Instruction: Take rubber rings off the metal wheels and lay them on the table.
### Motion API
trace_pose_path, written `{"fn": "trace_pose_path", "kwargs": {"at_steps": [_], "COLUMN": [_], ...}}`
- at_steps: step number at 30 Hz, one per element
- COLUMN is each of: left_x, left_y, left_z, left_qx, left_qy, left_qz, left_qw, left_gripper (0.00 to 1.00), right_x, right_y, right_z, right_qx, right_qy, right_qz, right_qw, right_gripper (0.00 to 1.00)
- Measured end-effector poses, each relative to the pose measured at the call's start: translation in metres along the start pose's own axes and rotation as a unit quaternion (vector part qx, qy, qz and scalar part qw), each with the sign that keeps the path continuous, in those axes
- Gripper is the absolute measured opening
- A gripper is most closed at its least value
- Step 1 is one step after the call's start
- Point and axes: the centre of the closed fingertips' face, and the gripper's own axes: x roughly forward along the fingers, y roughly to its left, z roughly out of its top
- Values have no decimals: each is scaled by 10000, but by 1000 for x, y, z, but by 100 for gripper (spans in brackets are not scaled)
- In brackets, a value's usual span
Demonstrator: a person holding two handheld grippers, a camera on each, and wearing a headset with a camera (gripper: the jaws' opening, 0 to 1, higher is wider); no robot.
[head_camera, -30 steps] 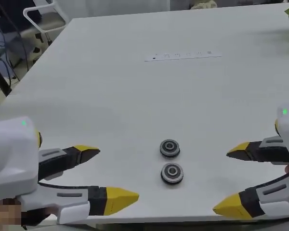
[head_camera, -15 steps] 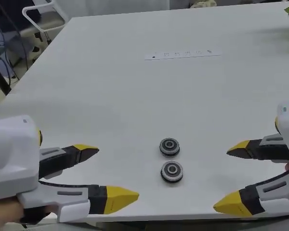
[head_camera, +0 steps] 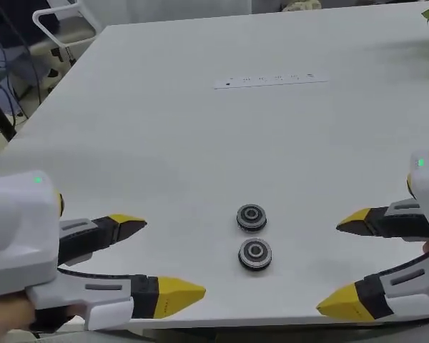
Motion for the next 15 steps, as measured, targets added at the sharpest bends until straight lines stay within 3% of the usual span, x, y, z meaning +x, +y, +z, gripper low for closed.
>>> {"fn": "trace_pose_path", "kwargs": {"at_steps": [15], "left_x": [1], "left_y": [-2], "left_z": [-1], "left_qx": [23], "left_qy": [45], "left_qz": [-64], "left_qw": [10000], "left_gripper": [80], "right_x": [1], "right_y": [1], "right_z": [-4], "right_qx": [6], "right_qy": [82], "right_qz": [46], "right_qw": [10000], "right_gripper": [72]}}
